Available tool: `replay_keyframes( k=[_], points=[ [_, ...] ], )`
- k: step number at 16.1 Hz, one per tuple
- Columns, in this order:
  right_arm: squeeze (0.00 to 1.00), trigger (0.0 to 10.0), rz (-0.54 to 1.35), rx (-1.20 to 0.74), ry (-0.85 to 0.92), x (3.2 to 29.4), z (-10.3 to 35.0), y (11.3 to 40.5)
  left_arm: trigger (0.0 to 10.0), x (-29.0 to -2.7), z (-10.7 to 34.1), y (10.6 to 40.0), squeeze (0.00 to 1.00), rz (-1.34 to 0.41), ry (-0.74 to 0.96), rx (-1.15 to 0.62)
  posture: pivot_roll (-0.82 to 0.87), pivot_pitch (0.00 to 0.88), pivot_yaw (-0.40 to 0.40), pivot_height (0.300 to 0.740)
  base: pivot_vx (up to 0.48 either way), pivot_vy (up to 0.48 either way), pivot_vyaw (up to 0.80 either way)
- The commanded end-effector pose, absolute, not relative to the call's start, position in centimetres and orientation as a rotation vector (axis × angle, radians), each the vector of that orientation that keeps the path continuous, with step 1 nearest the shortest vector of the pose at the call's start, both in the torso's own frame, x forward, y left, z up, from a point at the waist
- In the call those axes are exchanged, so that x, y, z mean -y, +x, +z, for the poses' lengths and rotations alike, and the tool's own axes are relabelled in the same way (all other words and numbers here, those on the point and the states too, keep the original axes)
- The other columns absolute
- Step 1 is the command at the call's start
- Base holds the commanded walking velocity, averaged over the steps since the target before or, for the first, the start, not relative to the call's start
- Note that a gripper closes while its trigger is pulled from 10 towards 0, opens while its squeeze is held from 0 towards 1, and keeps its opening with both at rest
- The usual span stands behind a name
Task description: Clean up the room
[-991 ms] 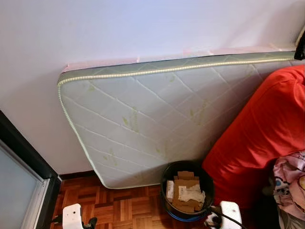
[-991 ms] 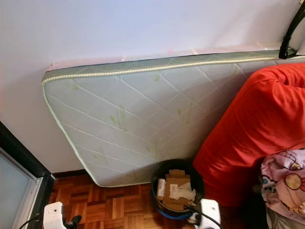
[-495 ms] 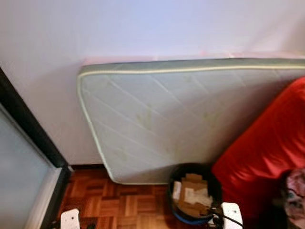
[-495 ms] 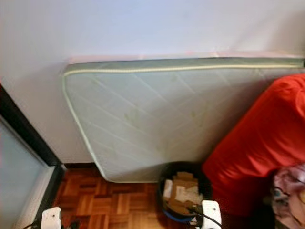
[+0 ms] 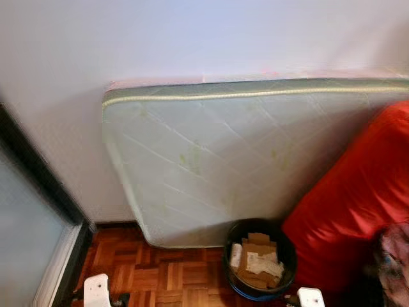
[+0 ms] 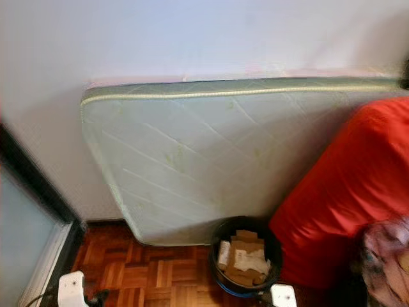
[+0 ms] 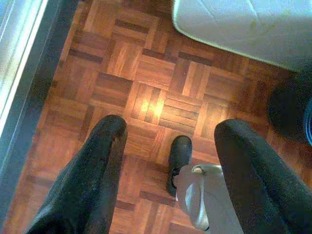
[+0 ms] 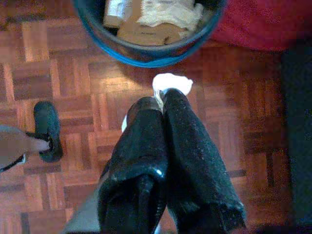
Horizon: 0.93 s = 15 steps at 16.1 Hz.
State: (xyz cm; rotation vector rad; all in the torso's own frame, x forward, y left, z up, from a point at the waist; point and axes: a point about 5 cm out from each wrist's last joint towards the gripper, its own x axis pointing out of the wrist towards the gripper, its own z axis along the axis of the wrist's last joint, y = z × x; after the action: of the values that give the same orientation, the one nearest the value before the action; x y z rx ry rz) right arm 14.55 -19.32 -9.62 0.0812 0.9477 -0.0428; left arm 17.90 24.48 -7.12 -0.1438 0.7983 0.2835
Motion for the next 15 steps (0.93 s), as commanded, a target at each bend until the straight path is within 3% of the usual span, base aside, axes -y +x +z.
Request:
replay_keyframes(
  k=[1, 10, 15],
  points=[
    [0.0, 10.0, -0.044, -0.903, 0.093, 19.2, -9.2, 15.5, 10.0, -24.5, -7.5, 17.1, 0.0, 0.289, -0.147, -0.832, 0.02, 0.0, -0.006, 0.74, 0.24, 0.0, 0.0],
    [0.0, 10.0, -0.074, -0.881, 0.071, 22.1, -8.3, 16.4, 10.0, -24.5, -7.5, 17.3, 0.0, 0.285, -0.145, -0.832, 0.01, 0.0, 0.001, 0.74, 0.25, 0.0, 0.0],
    [0.0, 10.0, -0.018, -0.862, 0.059, 19.5, -7.9, 18.5, 10.0, -24.6, -7.4, 17.4, 0.0, 0.287, -0.145, -0.826, 0.0, 0.0, 0.003, 0.74, 0.25, 0.0, 0.0]
  ],
)
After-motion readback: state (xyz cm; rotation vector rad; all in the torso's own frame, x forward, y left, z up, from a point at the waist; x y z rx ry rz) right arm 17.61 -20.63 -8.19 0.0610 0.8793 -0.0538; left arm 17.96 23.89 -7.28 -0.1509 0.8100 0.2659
